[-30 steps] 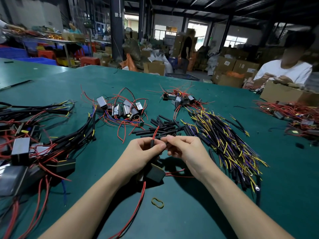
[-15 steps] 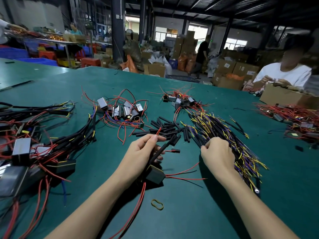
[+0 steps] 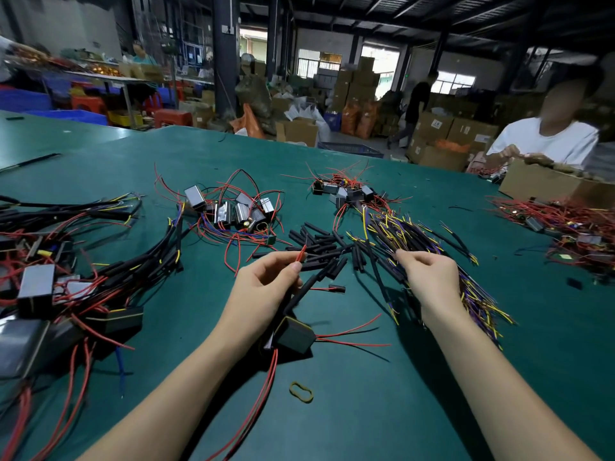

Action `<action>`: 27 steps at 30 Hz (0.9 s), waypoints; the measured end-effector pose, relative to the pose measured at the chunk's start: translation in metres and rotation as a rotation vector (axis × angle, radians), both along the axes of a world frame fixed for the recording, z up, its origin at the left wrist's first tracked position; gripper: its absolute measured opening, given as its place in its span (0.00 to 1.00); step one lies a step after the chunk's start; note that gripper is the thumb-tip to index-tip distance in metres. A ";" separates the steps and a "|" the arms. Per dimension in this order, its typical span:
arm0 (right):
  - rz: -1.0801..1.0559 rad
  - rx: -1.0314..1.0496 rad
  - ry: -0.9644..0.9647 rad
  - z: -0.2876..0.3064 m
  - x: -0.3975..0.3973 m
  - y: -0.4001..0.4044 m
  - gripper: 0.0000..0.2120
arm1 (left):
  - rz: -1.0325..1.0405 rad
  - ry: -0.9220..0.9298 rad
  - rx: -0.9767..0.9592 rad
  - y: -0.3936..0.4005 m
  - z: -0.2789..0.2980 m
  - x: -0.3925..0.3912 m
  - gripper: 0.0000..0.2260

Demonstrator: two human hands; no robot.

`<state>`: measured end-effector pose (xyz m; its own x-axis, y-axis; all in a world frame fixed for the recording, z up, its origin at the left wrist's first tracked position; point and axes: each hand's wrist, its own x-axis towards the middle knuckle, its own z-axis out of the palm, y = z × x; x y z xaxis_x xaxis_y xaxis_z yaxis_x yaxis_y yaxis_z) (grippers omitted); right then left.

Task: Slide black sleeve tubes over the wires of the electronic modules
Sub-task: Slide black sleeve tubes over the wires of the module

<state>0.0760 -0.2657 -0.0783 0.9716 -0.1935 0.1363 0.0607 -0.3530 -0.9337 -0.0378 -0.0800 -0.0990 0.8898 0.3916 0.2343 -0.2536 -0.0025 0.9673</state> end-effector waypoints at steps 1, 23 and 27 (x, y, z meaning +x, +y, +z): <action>-0.042 -0.190 -0.044 -0.002 0.001 -0.002 0.07 | 0.000 0.000 0.009 0.000 0.000 0.000 0.06; 0.645 0.623 0.126 0.029 -0.042 0.034 0.06 | -0.027 -0.095 -0.052 -0.001 0.007 -0.002 0.06; 0.647 0.685 0.134 0.027 -0.041 0.033 0.06 | -0.062 -0.113 0.004 -0.002 0.011 -0.005 0.04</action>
<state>0.0350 -0.2331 -0.0510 0.9175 0.3911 0.0728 -0.0698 0.3384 -0.9384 -0.0427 -0.0817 -0.0885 0.8800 0.3357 0.3361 -0.3608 0.0123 0.9326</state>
